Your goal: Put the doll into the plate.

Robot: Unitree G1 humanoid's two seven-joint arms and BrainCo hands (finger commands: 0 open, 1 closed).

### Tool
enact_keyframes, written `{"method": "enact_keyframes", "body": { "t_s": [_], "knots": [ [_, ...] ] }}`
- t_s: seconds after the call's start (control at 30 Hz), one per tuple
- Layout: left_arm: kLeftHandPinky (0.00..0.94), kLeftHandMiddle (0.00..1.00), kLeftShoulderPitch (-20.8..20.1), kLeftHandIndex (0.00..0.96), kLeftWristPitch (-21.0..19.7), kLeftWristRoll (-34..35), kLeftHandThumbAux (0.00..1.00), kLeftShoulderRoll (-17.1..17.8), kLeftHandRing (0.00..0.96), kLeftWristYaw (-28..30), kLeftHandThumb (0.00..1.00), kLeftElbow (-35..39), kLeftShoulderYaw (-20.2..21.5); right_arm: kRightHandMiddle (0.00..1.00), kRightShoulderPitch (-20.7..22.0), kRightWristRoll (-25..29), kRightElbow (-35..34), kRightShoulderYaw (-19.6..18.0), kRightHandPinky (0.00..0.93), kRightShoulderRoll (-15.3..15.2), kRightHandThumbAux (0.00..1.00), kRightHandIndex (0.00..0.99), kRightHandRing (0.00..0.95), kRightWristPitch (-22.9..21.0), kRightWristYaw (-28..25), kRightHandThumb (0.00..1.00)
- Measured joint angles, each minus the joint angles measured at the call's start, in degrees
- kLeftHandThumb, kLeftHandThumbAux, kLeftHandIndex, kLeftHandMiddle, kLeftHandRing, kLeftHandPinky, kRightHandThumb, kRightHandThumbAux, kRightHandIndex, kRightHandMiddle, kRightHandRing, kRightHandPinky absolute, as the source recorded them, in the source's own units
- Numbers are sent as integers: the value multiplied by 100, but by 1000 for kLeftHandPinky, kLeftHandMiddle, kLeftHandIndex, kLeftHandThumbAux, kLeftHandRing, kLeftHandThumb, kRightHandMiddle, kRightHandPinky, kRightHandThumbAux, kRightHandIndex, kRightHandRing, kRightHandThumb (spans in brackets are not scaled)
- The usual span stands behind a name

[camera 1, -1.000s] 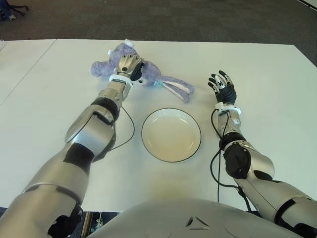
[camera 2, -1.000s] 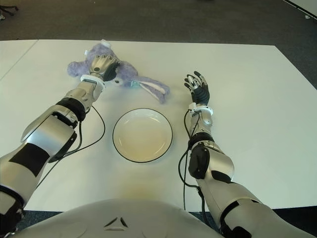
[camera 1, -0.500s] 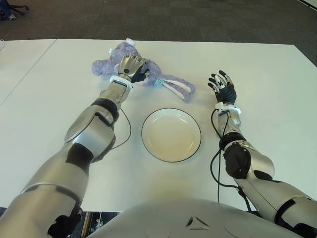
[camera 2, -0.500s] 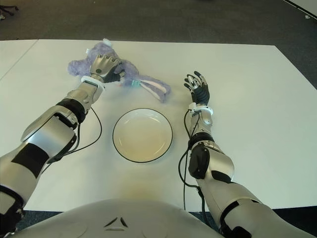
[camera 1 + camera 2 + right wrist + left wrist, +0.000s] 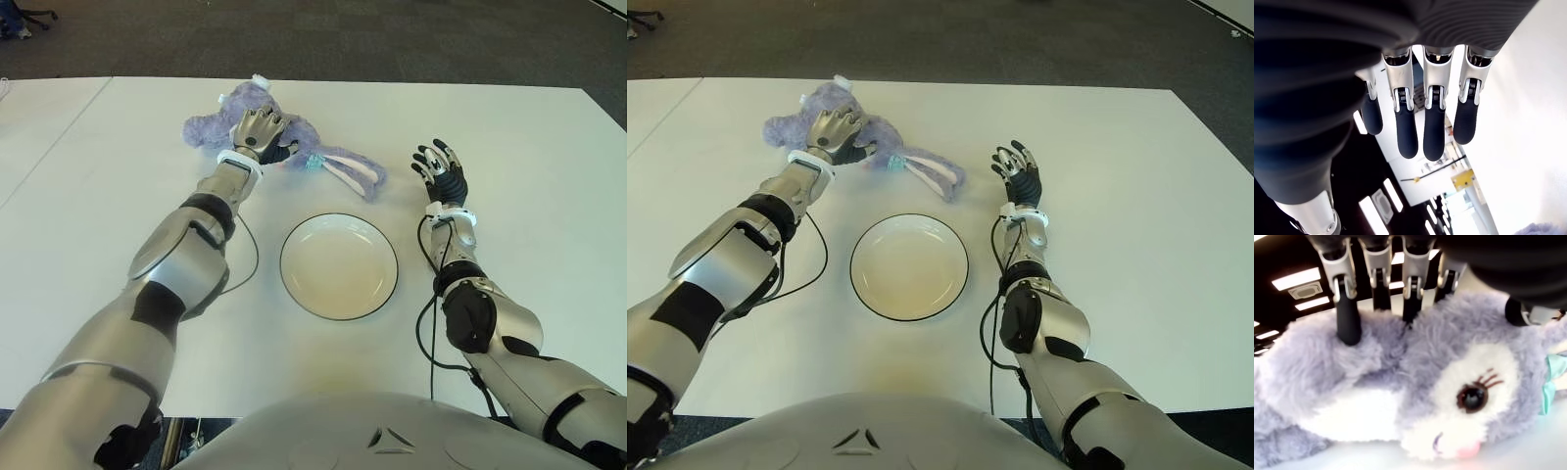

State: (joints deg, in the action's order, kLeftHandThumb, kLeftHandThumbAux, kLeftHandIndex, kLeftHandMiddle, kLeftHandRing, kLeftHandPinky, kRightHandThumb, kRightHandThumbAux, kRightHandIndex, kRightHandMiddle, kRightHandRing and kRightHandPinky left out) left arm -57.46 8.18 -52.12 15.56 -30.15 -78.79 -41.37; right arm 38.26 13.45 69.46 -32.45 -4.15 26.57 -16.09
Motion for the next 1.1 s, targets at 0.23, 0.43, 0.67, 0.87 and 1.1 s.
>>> {"method": "enact_keyframes", "body": {
  "t_s": [0.23, 0.43, 0.67, 0.87, 1.1],
  "knots": [
    [0, 0, -22, 0, -1, 2, 147, -135, 0, 335, 409, -50, -2, 339, 3, 0, 0, 0, 330, 0, 763, 213, 342, 0, 0, 202],
    [0, 0, -47, 0, 5, 1, 170, -214, 0, 472, 374, -51, -4, 349, 3, 2, 0, -2, 353, 1, 790, 238, 358, 0, 0, 277],
    [0, 0, -76, 0, 7, 3, 200, -293, 0, 611, 344, -52, -1, 353, 3, 6, 0, -11, 351, 2, 813, 244, 361, 0, 0, 331],
    [0, 0, -127, 0, 19, 54, 225, -349, 0, 763, 316, -52, 32, 349, 3, 6, 0, -12, 336, 3, 821, 254, 352, 0, 3, 390],
    [0, 0, -157, 0, 19, 149, 231, -421, 0, 909, 317, -52, 86, 334, 3, 7, -2, -12, 314, 4, 838, 259, 325, 0, 10, 507]
  ]
}}
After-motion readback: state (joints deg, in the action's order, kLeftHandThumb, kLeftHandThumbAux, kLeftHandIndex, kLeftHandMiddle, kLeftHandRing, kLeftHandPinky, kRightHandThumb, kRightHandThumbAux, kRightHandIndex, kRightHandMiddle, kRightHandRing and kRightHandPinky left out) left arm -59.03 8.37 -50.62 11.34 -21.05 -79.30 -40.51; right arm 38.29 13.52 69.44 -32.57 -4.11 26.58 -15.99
